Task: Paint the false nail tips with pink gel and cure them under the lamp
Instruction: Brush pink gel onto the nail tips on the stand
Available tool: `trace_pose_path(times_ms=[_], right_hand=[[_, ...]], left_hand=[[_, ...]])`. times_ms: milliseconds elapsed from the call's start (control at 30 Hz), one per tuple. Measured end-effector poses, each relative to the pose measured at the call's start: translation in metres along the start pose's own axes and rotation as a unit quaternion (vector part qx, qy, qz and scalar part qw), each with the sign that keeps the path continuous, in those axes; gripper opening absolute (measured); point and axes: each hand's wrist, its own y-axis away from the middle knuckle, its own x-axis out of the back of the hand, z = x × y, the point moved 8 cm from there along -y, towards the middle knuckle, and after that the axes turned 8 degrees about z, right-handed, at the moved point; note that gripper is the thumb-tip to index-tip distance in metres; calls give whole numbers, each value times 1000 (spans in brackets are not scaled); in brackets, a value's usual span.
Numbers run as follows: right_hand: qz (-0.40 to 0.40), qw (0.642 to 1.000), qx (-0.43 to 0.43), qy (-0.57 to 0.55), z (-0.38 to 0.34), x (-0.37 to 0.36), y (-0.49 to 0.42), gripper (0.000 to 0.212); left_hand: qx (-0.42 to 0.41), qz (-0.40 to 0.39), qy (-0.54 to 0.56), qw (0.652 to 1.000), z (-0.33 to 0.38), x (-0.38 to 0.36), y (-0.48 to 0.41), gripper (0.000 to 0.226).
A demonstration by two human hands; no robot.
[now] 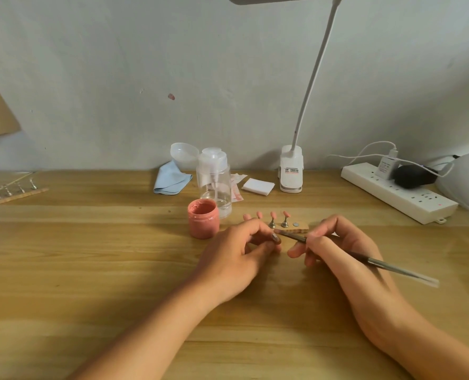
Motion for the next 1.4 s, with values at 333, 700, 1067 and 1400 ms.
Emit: trace_pose_path(times_ms=[333, 700, 1067, 1400], right_hand=[[-7, 1000, 4, 23, -2, -3, 1, 10], [-32, 999, 40, 10, -9, -7, 3, 13], [-20, 998, 56, 29, -12, -6, 4, 11], [-19, 997, 56, 48, -13, -6, 4, 13]], left_hand=[[4, -4, 19, 1000, 4, -1, 1, 19], [14, -3, 19, 1000, 7, 1, 2, 15], [30, -6, 29, 999, 9, 2, 4, 14], [34, -9, 44, 998, 11, 2, 4, 13]])
